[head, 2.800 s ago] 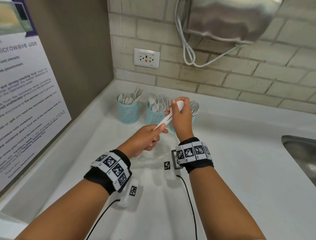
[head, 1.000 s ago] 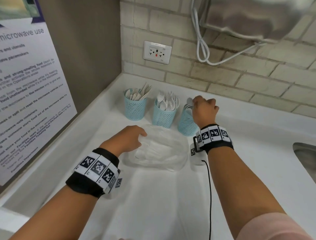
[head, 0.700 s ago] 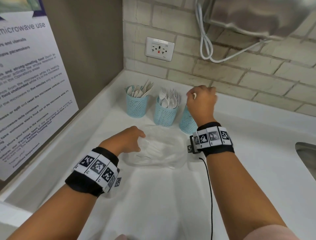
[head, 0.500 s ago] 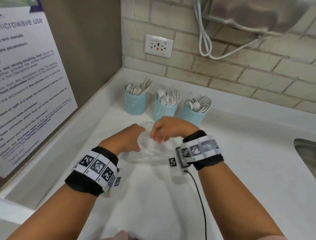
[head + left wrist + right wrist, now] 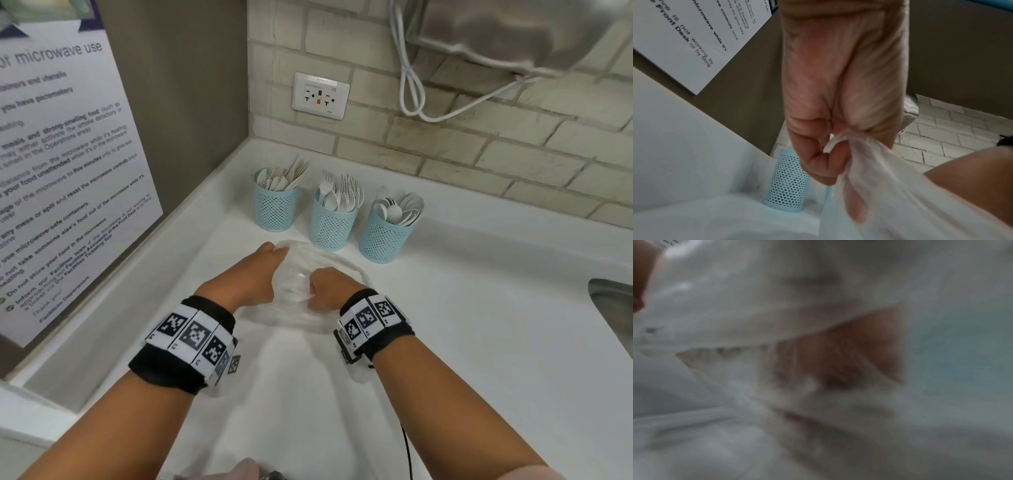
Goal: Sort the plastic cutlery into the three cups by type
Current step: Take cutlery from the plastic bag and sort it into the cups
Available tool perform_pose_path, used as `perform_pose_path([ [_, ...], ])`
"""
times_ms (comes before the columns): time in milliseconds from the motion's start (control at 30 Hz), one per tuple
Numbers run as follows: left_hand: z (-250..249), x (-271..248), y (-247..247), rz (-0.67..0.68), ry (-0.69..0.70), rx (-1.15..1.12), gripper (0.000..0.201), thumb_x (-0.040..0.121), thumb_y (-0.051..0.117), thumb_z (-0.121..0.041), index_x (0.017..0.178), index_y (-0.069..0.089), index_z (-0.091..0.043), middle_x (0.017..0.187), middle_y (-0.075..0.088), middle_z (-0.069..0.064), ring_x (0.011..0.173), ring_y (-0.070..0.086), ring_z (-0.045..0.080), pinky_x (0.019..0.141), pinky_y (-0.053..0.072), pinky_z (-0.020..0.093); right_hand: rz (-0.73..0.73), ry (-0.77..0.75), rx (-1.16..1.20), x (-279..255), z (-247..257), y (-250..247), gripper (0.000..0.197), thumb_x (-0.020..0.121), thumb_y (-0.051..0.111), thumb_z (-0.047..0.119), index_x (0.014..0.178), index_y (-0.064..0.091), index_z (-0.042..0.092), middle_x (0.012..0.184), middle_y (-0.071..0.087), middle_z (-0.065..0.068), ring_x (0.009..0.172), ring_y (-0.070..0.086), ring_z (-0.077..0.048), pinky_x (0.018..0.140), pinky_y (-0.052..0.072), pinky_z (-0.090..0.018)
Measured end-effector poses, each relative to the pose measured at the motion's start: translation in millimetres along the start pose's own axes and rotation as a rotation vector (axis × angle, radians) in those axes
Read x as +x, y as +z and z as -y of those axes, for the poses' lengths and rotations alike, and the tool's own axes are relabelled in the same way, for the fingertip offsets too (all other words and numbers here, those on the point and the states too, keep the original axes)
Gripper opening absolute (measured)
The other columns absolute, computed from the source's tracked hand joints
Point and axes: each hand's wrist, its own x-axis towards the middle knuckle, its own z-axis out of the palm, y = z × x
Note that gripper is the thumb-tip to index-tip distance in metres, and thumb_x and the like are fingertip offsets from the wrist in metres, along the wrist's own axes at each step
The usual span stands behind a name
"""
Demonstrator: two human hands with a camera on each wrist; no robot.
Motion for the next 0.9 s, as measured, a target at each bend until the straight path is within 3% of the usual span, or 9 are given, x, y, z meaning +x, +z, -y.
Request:
perform_pose_path([
  [200, 0, 1, 1, 0.016, -0.022, 0.031, 0.093, 0.078, 0.062, 0.005, 0.151, 0.008, -0.015, 0.141, 0.029, 0.006, 0.117, 0.049, 0.025, 0.09, 0.047, 0.028, -0.009, -0.002, 0.091, -4, -3, 4, 0.025, 0.089, 0.054, 0.015, 0.112, 0.051, 0.006, 0.116, 0.058, -0.01, 0.1, 0.054, -0.025, 0.082, 0.041, -0.03],
  [300, 1, 0, 4, 0.057, -0.061, 0.069, 0.095, 0.078, 0.063, 0.003, 0.151, 0.006, -0.016, 0.144, 0.025, 0.007, 0.119, 0.048, 0.027, 0.087, 0.046, 0.028, 0.058, -0.021, 0.116, -7, -8, -5, 0.006, 0.09, 0.053, 0.017, 0.093, 0.052, 0.011, 0.112, 0.058, -0.01, 0.099, 0.054, -0.024, 0.076, 0.035, -0.026],
  [367, 2, -1, 5, 0.066, -0.076, 0.065, 0.094, 0.078, 0.063, 0.003, 0.151, 0.006, -0.017, 0.144, 0.025, 0.007, 0.119, 0.048, 0.027, 0.084, 0.045, 0.026, 0.094, -0.071, 0.164, -10, -16, -15, 0.025, 0.091, 0.057, 0.03, 0.074, 0.047, 0.016, 0.087, 0.058, -0.002, 0.077, 0.051, -0.015, 0.063, 0.033, -0.024],
  [433, 3, 0, 7, 0.072, -0.078, 0.057, 0.094, 0.078, 0.062, 0.004, 0.151, 0.007, -0.017, 0.141, 0.028, 0.007, 0.116, 0.05, 0.027, 0.078, 0.043, 0.025, 0.129, -0.098, 0.472, -15, -23, -23, 0.016, 0.091, 0.06, 0.025, 0.08, 0.058, 0.014, 0.07, 0.061, 0.01, 0.066, 0.055, -0.005, 0.059, 0.037, -0.017],
  [533, 4, 3, 12, 0.076, -0.079, 0.072, 0.093, 0.078, 0.061, 0.004, 0.151, 0.006, -0.017, 0.137, 0.031, 0.009, 0.11, 0.052, 0.027, 0.072, 0.041, 0.025, 0.146, -0.164, 1.038, -22, -30, -33, 0.019, 0.092, 0.053, 0.001, 0.108, 0.063, 0.001, 0.075, 0.073, 0.009, 0.076, 0.068, -0.002, 0.075, 0.048, -0.016],
  [667, 2, 4, 11, 0.141, -0.119, 0.068, 0.098, 0.08, 0.068, -0.01, 0.151, 0.002, -0.019, 0.143, 0.024, 0.008, 0.116, 0.049, 0.026, 0.085, 0.046, 0.028, 0.043, -0.245, 1.351, -28, -28, -52, 0.021, 0.099, 0.041, 0.013, 0.104, 0.061, 0.014, 0.086, 0.075, 0.004, 0.086, 0.07, -0.007, 0.084, 0.052, -0.021],
  [767, -3, 0, -1, 0.143, -0.147, 0.093, 0.088, 0.08, 0.071, -0.035, 0.149, 0.018, -0.023, 0.146, 0.017, 0.008, 0.131, 0.032, 0.028, 0.104, 0.039, 0.037, -0.05, -0.251, 1.415, -28, -22, -63, 0.029, 0.102, 0.034, 0.025, 0.103, 0.062, 0.016, 0.092, 0.074, 0.005, 0.096, 0.067, -0.007, 0.091, 0.049, -0.027],
  [833, -13, -4, -14, 0.038, -0.116, 0.072, 0.074, 0.079, 0.069, -0.045, 0.142, 0.034, -0.027, 0.148, 0.017, 0.005, 0.137, 0.017, 0.027, 0.109, 0.029, 0.04, -0.096, -0.247, 1.392, -28, -15, -68, 0.032, 0.102, 0.033, 0.028, 0.102, 0.063, 0.018, 0.101, 0.071, 0.002, 0.104, 0.062, -0.008, 0.097, 0.044, -0.03],
  [900, -24, -6, -23, -0.117, -0.022, -0.077, 0.06, 0.081, 0.066, -0.047, 0.133, 0.048, -0.025, 0.141, 0.032, 0.004, 0.134, 0.025, 0.024, 0.106, 0.03, 0.037, -0.13, -0.242, 1.402, -26, -9, -70, 0.034, 0.102, 0.033, 0.029, 0.101, 0.065, 0.018, 0.109, 0.066, -0.001, 0.107, 0.059, -0.009, 0.096, 0.042, -0.03],
])
